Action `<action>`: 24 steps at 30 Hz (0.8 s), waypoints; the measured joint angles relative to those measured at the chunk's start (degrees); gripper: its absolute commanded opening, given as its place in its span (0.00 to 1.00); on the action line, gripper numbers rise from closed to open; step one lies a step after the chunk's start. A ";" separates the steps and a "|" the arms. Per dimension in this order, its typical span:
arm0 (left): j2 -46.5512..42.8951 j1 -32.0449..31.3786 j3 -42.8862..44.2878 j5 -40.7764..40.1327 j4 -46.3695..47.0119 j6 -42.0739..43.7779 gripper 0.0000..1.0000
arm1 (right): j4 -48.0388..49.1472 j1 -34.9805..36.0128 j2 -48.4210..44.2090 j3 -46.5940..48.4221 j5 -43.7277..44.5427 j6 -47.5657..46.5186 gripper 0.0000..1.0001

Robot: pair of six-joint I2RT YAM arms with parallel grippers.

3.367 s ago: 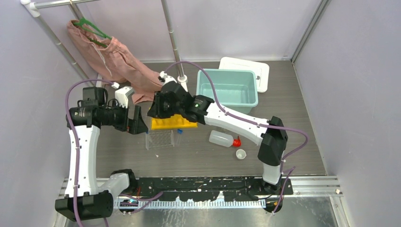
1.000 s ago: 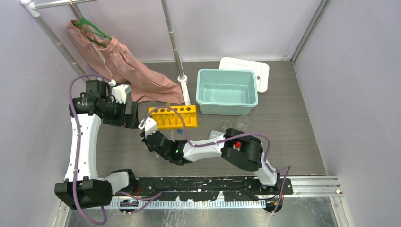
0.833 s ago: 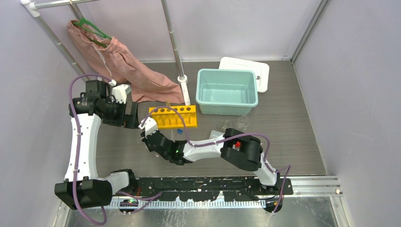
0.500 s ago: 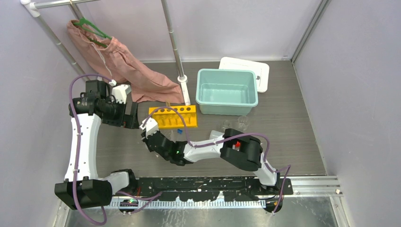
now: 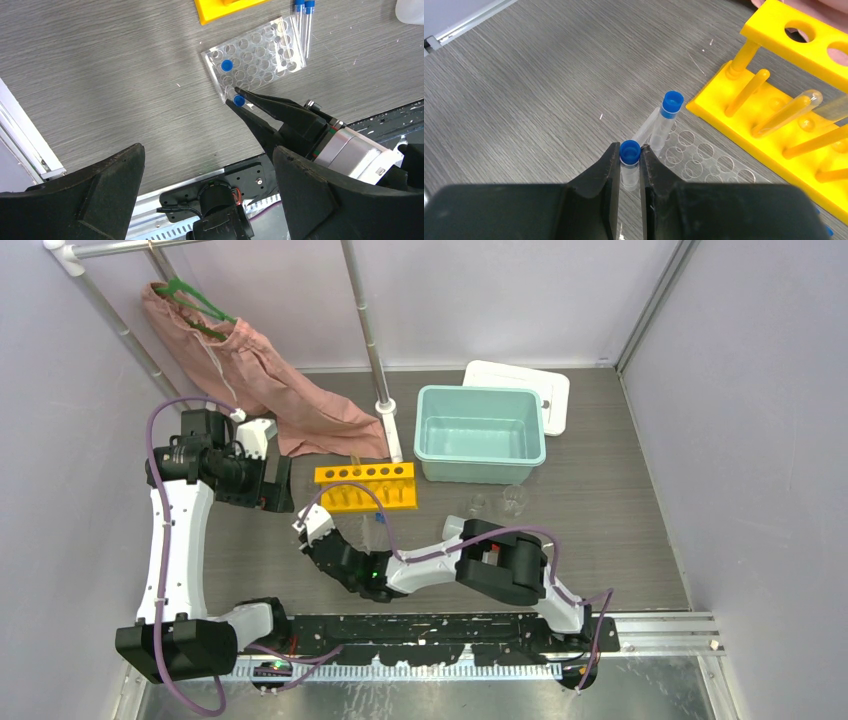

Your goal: Organize the chemistry lab equipment

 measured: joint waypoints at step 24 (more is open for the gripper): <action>0.00 0.00 0.02 -0.46 0.00 -0.02 0.99 | -11.19 0.17 -1.44 0.87 2.29 5.07 0.54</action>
